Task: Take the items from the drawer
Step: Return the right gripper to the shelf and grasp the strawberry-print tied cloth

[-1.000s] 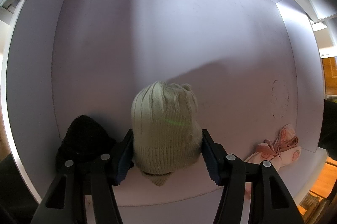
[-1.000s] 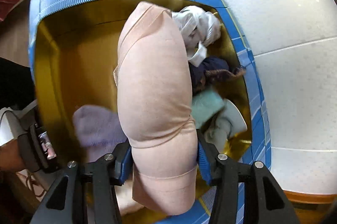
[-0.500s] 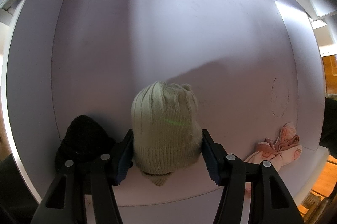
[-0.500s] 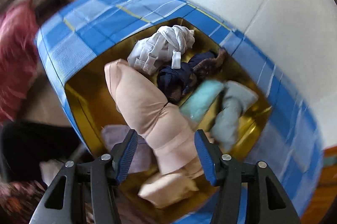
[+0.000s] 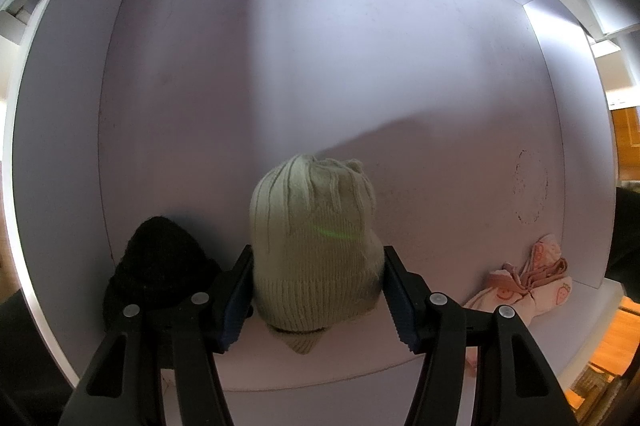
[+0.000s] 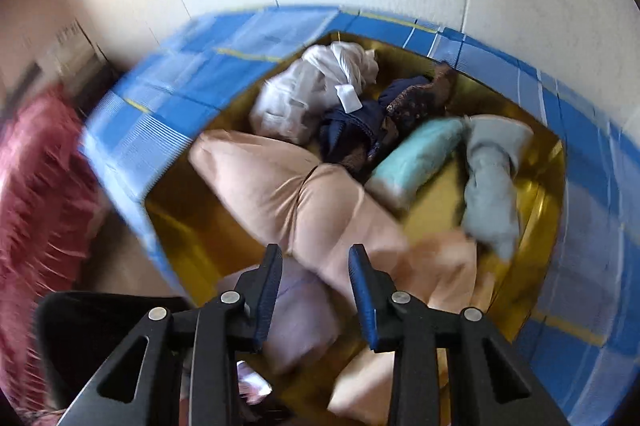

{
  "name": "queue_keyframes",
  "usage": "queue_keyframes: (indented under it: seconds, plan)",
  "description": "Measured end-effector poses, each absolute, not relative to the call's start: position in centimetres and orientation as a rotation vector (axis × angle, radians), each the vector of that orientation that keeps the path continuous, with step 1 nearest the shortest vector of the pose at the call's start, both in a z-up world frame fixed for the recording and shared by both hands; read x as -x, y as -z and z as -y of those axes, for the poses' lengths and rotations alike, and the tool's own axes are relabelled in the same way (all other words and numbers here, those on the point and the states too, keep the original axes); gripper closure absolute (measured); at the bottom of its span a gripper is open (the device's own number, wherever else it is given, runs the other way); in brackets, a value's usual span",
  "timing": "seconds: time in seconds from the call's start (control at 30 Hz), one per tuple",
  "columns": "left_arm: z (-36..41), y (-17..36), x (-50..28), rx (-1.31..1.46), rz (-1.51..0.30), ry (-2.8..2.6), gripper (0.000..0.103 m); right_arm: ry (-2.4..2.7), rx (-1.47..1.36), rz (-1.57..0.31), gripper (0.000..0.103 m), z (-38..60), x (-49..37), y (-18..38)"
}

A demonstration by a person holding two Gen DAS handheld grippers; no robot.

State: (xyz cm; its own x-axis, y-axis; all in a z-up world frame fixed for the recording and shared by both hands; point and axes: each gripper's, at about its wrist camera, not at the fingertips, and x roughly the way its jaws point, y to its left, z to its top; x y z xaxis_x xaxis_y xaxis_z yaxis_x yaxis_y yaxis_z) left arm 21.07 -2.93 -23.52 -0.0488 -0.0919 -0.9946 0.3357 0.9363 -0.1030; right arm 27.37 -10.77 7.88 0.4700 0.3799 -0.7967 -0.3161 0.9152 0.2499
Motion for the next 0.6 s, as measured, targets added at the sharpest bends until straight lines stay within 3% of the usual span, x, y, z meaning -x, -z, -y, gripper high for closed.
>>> queue_keyframes:
  seconds: [0.17, 0.33, 0.6]
  plan:
    - [3.0, 23.2, -20.7, -0.19, -1.577, 0.348, 0.042, -0.553, -0.132, -0.94, 0.064, 13.5, -20.2, -7.4]
    - [2.3, 23.1, -20.6, -0.16, -1.57, 0.346, 0.043, -0.628, -0.027, -1.006, 0.061, 14.3, -14.4, -4.4]
    - [0.7, 23.0, -20.7, -0.099, -1.559, 0.324, 0.044, -0.459, 0.318, -1.525, 0.057, 12.0, -11.7, 11.0]
